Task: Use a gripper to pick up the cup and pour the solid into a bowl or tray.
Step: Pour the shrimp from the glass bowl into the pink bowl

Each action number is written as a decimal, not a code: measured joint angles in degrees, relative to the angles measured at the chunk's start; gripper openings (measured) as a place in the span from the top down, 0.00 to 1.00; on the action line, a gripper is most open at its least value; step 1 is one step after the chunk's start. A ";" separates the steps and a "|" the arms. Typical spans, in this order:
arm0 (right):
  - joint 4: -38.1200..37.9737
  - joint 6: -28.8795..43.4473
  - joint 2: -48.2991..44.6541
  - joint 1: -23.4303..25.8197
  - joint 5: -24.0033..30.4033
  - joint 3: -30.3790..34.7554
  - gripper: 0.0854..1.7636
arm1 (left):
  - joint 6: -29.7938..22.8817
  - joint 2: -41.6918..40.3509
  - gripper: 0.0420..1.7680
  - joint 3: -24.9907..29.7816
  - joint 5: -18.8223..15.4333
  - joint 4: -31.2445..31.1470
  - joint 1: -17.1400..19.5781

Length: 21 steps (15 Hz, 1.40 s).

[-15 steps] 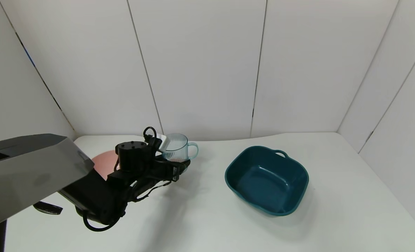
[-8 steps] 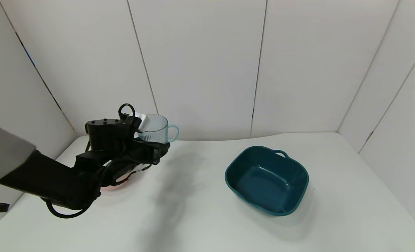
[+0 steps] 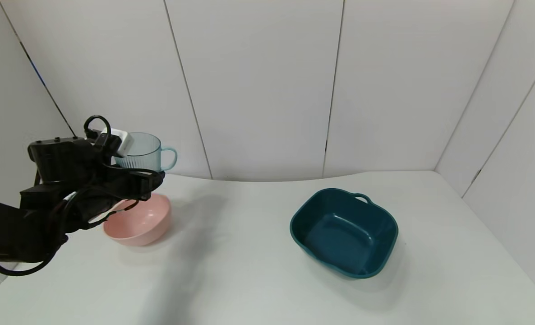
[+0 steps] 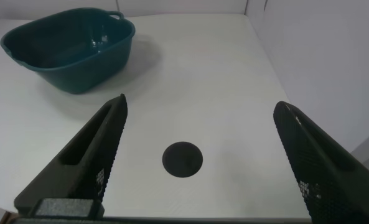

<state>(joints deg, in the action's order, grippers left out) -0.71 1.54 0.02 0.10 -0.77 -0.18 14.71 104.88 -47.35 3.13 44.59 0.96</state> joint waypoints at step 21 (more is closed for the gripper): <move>-0.17 -0.20 0.00 0.00 0.06 -0.09 0.03 | 27.40 -1.79 0.29 5.23 7.17 -2.56 14.80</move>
<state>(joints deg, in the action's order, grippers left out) -0.88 1.34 0.02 0.10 -0.71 -0.27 42.12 103.08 -42.12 10.30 42.03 15.76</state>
